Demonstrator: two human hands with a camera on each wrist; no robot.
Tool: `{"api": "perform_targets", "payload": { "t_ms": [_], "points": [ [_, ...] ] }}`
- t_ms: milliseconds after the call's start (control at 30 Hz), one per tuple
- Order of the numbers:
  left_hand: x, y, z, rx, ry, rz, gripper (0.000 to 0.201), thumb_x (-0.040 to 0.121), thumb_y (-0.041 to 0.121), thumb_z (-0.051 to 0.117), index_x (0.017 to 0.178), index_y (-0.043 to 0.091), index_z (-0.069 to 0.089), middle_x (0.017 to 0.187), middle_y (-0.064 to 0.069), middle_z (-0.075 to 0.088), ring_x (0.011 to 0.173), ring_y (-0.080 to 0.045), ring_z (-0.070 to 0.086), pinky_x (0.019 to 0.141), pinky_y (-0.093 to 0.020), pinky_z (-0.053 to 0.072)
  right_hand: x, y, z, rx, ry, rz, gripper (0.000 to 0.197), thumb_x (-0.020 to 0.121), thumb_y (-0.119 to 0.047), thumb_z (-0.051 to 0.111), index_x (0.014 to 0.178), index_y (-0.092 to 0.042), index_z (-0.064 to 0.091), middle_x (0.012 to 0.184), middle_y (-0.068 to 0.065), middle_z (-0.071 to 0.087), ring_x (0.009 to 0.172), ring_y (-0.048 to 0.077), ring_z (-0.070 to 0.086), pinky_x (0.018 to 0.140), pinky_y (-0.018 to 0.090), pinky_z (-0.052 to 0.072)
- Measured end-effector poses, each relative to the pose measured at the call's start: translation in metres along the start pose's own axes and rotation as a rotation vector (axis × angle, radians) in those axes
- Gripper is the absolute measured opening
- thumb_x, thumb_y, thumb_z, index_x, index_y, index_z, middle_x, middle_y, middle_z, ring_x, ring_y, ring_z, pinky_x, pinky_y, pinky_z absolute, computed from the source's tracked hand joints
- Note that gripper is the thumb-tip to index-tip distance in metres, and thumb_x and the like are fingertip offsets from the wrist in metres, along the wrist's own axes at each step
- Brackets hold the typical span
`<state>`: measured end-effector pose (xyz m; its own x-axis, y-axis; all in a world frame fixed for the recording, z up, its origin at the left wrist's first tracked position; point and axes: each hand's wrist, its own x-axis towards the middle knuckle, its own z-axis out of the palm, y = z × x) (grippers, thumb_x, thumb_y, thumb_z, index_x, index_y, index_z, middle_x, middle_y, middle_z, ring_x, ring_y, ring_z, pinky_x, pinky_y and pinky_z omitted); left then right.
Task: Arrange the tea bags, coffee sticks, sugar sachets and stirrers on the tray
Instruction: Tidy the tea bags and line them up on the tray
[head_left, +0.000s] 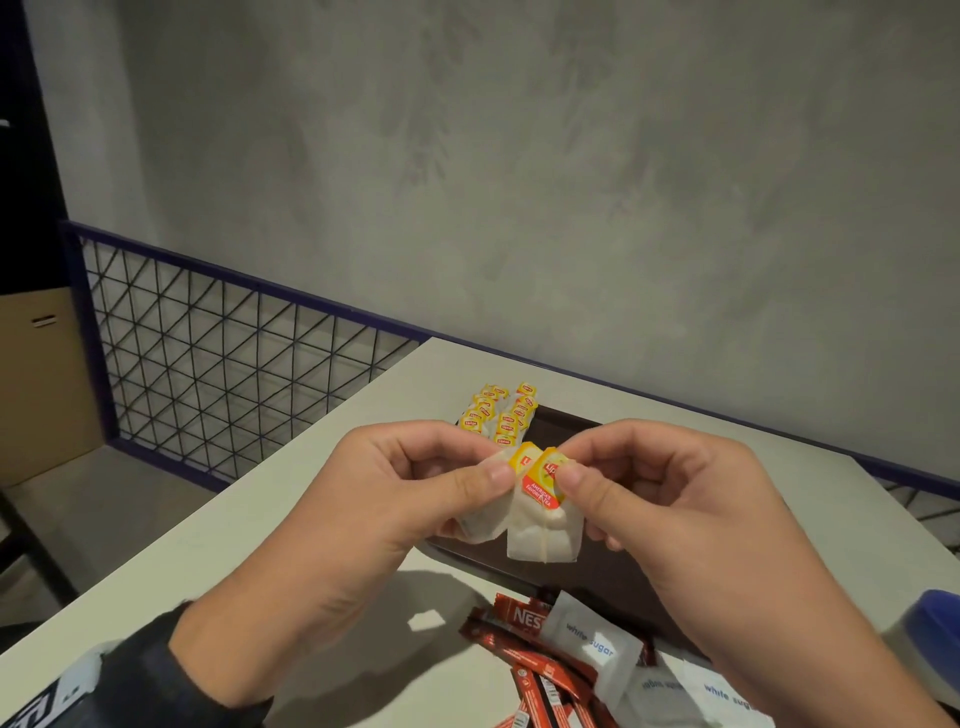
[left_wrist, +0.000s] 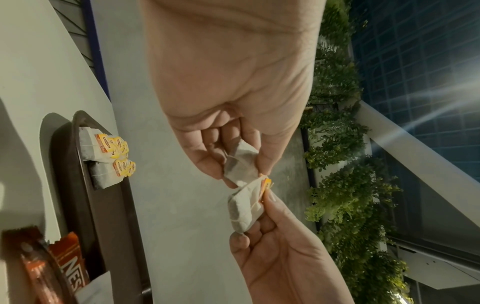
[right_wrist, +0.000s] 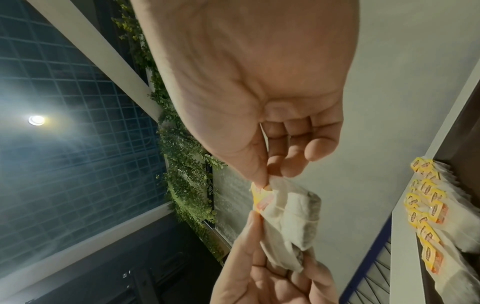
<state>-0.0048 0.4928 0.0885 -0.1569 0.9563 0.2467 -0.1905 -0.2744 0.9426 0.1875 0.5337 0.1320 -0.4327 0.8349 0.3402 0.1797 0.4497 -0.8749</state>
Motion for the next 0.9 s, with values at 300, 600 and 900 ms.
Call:
{"api": "perform_targets", "payload": {
  "t_ms": [300, 600, 900],
  "points": [
    [0.005, -0.003, 0.0, -0.056, 0.162, -0.041, 0.021, 0.069, 0.02, 0.081, 0.086, 0.008, 0.081, 0.089, -0.021, 0.078, 0.075, -0.021, 0.07, 0.067, -0.028, 0.058, -0.002, -0.01, -0.005, 0.091, -0.036, -0.05, 0.009, 0.071, -0.025, 0.077, 0.077, -0.019, 0.08, 0.069, 0.01, 0.07, 0.057, 0.012, 0.057, 0.053, 0.019, 0.047],
    [-0.003, -0.001, 0.01, -0.11, 0.049, -0.117, 0.022, 0.069, 0.021, 0.078, 0.088, 0.009, 0.08, 0.084, -0.014, 0.077, 0.066, -0.016, 0.069, 0.061, -0.023, 0.057, -0.001, 0.002, 0.008, 0.108, -0.041, 0.022, 0.003, 0.08, -0.019, 0.078, 0.081, -0.022, 0.077, 0.067, 0.005, 0.068, 0.056, 0.013, 0.06, 0.053, 0.019, 0.047],
    [-0.004, -0.004, 0.011, -0.094, 0.042, -0.105, 0.026, 0.071, 0.021, 0.084, 0.093, 0.007, 0.079, 0.085, -0.012, 0.076, 0.071, -0.016, 0.068, 0.063, -0.021, 0.056, -0.001, 0.008, 0.013, -0.004, 0.059, -0.062, 0.011, 0.085, -0.022, 0.078, 0.086, -0.032, 0.075, 0.071, 0.005, 0.069, 0.062, 0.026, 0.061, 0.054, 0.027, 0.049]
  ]
}}
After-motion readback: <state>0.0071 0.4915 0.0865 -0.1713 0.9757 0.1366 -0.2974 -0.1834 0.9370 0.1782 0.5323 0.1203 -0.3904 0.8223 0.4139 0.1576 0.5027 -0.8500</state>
